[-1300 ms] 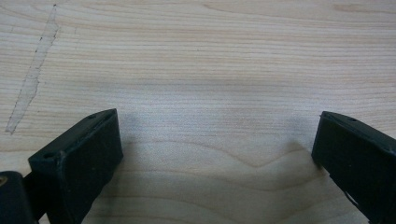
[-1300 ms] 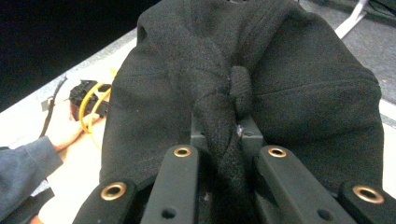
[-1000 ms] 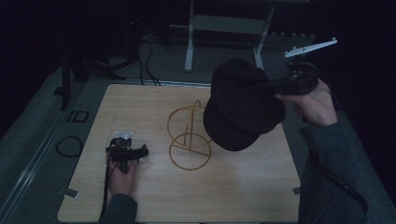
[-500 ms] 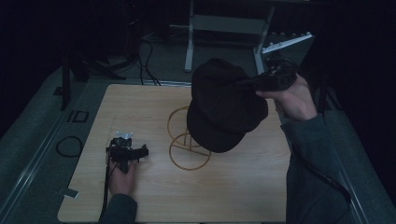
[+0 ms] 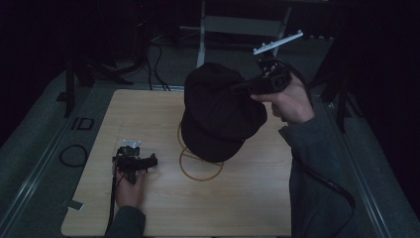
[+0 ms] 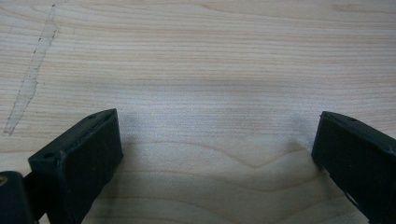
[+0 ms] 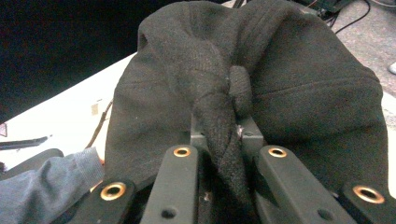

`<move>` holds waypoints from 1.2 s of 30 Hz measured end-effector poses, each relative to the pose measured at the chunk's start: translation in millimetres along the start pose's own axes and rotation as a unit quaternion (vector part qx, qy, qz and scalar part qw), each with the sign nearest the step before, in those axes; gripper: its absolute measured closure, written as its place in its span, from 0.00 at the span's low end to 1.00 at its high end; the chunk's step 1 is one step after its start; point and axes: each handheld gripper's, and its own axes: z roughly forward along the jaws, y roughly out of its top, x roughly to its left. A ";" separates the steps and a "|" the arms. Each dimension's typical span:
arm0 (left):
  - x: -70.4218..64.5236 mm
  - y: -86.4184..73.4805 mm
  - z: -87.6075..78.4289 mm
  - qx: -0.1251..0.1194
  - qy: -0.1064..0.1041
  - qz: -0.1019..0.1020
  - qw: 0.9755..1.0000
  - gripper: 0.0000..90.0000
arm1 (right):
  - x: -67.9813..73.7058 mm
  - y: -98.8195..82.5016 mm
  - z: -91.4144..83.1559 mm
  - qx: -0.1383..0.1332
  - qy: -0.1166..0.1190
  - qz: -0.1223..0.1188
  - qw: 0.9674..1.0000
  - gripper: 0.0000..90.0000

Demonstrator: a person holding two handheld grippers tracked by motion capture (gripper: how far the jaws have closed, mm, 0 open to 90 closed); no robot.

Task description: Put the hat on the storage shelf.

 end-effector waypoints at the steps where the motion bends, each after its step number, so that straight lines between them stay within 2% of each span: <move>1: 0.1 0.0 -0.1 0.000 0.000 0.000 1.000 0.01 | 0.4 0.8 1.4 0.001 0.001 0.001 1.000 0.92; 8: -0.1 0.0 0.1 -0.001 0.000 -0.001 1.000 0.01 | 1.7 5.5 18.4 0.012 0.012 0.004 1.000 0.91; 17: -0.1 0.0 0.0 0.000 0.000 -0.001 1.000 0.01 | 6.2 11.4 37.6 0.030 0.014 -0.002 0.999 0.90; 22: -0.1 0.0 0.1 -0.001 0.000 -0.001 1.000 0.01 | 7.1 11.3 47.0 0.037 0.010 -0.010 0.999 0.88; 36: -0.1 0.0 0.0 0.000 0.000 -0.001 1.000 0.01 | 3.2 6.9 73.6 0.067 -0.006 -0.012 0.998 0.85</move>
